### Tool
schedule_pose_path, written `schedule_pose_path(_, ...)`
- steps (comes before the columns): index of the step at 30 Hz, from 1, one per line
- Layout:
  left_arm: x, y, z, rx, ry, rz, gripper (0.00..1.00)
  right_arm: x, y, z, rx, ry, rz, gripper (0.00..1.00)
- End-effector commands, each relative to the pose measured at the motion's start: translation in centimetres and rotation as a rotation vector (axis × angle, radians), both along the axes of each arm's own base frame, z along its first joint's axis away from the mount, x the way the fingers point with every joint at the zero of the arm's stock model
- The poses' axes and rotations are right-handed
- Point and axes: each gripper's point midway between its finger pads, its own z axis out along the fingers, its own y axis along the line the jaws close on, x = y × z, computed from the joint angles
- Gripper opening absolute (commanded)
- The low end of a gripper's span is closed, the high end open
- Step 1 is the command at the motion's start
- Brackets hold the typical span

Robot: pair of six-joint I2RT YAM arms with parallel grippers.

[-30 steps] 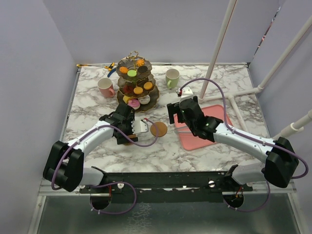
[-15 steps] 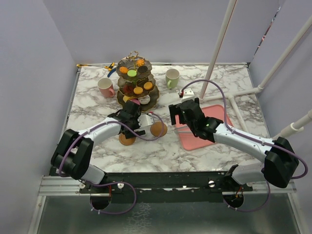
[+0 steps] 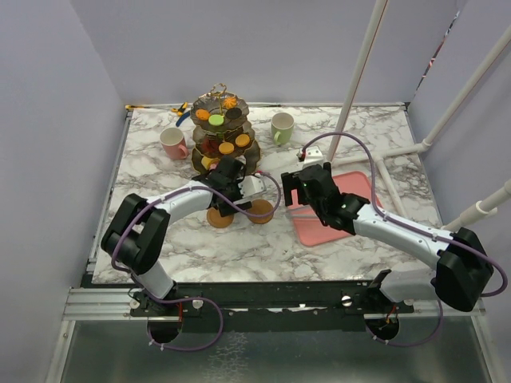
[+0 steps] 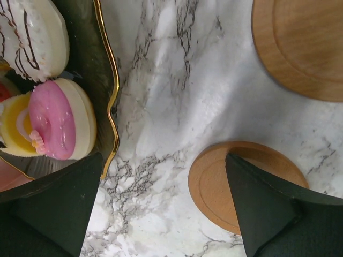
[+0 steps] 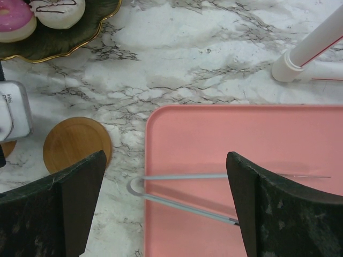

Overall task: Serve the afternoon tea
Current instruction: Move the coaster to the center of the board.

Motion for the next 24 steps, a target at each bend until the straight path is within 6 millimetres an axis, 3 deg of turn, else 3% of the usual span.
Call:
schedule_pose_path(1,-0.6,-1.8,-1.2,-0.061,0.063,0.029,0.99,-0.3,-1.5,0.1,-0.005,0.001,-0.042,0.96)
schedule_pose_path(8,-2.0,-4.0,-0.4,-0.147,0.115,0.024,0.99,-0.1,-2.0,0.3,0.001,0.002,-0.052,0.96)
schedule_pose_path(12,-1.0,-3.9,0.7,-0.143,0.075,0.045,0.99,-0.2,-2.1,-0.2,-0.002,0.014,-0.057,0.96)
schedule_pose_path(19,1.2,-2.9,7.5,-0.25,0.023,0.12,0.99,0.3,-1.5,-0.5,-0.006,0.017,-0.047,0.96)
schedule_pose_path(24,2.1,-1.3,12.6,-0.347,0.022,0.192,0.99,3.2,-0.1,0.4,-0.005,0.011,-0.062,0.93)
